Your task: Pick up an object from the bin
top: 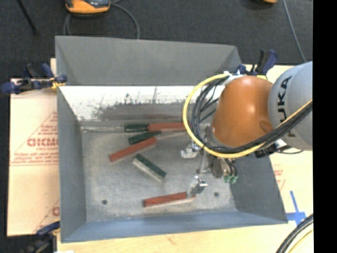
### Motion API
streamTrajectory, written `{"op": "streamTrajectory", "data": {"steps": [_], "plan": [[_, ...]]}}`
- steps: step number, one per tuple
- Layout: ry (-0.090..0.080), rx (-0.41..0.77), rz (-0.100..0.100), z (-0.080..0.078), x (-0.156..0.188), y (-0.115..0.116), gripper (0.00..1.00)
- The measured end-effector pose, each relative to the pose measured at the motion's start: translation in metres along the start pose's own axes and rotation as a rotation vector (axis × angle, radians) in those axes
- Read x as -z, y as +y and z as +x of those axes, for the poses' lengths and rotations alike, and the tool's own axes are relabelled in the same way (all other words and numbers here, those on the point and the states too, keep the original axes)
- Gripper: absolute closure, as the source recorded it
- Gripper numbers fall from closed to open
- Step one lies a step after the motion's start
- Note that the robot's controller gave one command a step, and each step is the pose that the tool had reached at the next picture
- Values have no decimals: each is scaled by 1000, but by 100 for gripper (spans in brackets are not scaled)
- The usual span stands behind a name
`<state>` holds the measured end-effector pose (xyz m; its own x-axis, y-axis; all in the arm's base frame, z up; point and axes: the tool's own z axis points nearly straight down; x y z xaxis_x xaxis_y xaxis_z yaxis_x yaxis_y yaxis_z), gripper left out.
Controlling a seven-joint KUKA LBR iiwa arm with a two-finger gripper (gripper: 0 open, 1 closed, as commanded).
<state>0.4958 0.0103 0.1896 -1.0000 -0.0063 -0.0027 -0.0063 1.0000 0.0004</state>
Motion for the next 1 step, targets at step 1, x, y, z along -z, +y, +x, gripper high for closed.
{"op": "streamTrajectory", "data": {"steps": [1], "plan": [[0, 0, 0, 0, 0, 0, 0]]}}
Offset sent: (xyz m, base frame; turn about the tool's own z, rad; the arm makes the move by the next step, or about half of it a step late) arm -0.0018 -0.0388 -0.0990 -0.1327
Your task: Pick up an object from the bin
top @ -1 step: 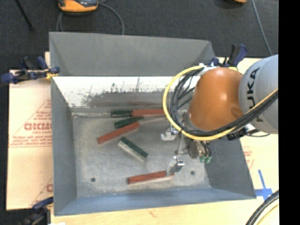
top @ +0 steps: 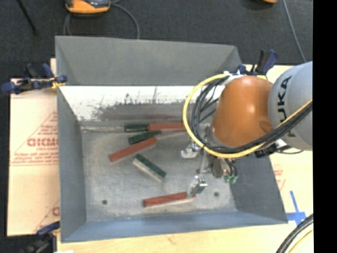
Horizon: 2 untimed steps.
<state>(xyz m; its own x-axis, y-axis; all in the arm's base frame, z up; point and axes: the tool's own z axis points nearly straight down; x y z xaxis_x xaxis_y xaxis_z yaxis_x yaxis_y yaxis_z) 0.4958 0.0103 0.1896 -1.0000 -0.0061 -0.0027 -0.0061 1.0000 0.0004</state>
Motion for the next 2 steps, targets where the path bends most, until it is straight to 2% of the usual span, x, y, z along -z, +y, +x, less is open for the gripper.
{"op": "streamTrajectory", "data": {"steps": [1, 2], "plan": [[21, 133, -1, 4, -95, -40, 100], [19, 133, -1, 4, -95, -40, 100]]}}
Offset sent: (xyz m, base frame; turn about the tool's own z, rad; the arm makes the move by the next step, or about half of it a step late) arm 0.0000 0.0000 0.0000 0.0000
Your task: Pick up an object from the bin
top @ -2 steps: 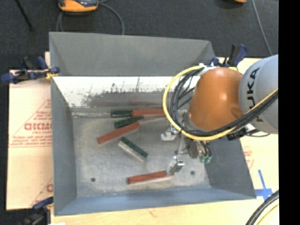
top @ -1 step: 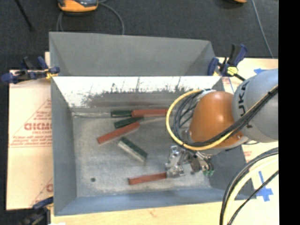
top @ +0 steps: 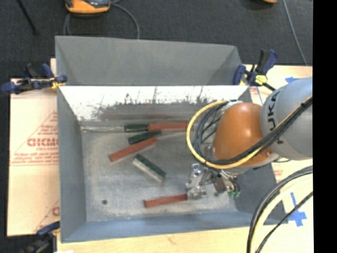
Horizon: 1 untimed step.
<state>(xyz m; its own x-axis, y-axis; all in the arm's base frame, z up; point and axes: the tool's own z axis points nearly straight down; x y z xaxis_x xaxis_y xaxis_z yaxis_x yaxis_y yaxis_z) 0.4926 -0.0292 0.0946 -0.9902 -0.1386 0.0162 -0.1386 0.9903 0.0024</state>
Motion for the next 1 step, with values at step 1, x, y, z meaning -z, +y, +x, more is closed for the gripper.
{"op": "streamTrajectory", "data": {"steps": [1], "plan": [[-20, 79, 4, -21, 139, -3, 100]]}}
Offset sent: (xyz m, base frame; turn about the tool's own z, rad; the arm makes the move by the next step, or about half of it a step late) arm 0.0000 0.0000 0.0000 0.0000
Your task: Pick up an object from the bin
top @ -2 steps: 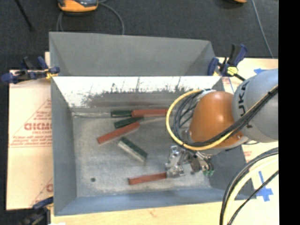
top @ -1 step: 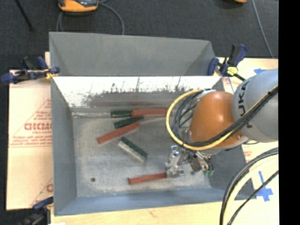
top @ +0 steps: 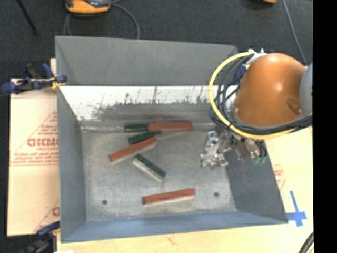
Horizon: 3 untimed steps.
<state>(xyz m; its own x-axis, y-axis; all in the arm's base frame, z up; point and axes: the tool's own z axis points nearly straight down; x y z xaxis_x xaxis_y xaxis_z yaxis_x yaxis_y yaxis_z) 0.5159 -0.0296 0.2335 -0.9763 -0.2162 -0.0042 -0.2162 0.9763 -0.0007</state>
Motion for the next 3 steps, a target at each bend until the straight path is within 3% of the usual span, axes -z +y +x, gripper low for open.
{"op": "streamTrajectory", "data": {"steps": [1, 2, 3], "plan": [[0, -1, -1, 0, 0, 0, 0], [0, -2, -1, 0, 0, 0, 0], [-6, 57, 1, 8, -52, 5, 0]]}}
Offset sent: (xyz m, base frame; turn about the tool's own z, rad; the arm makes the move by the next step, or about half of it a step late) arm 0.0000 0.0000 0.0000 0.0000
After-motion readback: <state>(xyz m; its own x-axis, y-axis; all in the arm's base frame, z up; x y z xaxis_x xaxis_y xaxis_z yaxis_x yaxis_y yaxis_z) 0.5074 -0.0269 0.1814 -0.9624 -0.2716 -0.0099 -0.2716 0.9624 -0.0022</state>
